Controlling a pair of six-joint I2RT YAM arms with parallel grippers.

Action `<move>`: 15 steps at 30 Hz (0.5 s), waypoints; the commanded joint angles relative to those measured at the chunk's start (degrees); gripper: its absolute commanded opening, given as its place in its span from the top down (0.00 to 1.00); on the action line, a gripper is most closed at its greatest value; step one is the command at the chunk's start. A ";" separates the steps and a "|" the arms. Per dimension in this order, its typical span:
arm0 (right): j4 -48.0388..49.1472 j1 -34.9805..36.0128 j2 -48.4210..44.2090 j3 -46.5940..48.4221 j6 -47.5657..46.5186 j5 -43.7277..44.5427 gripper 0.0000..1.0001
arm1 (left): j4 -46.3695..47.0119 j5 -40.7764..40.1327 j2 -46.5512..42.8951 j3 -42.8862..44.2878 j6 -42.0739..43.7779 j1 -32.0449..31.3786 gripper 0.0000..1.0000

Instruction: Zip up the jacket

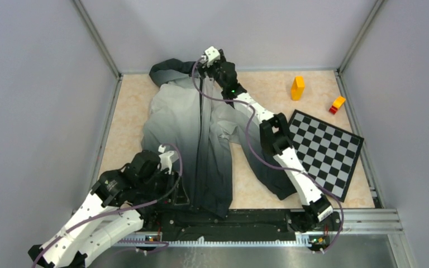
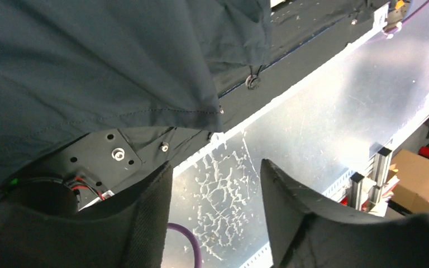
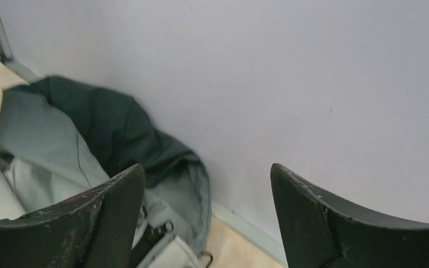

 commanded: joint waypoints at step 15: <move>-25.67 7.35 -66.49 -59.59 27.84 17.18 0.12 | 25.98 -9.99 0.39 12.65 6.59 -0.19 0.01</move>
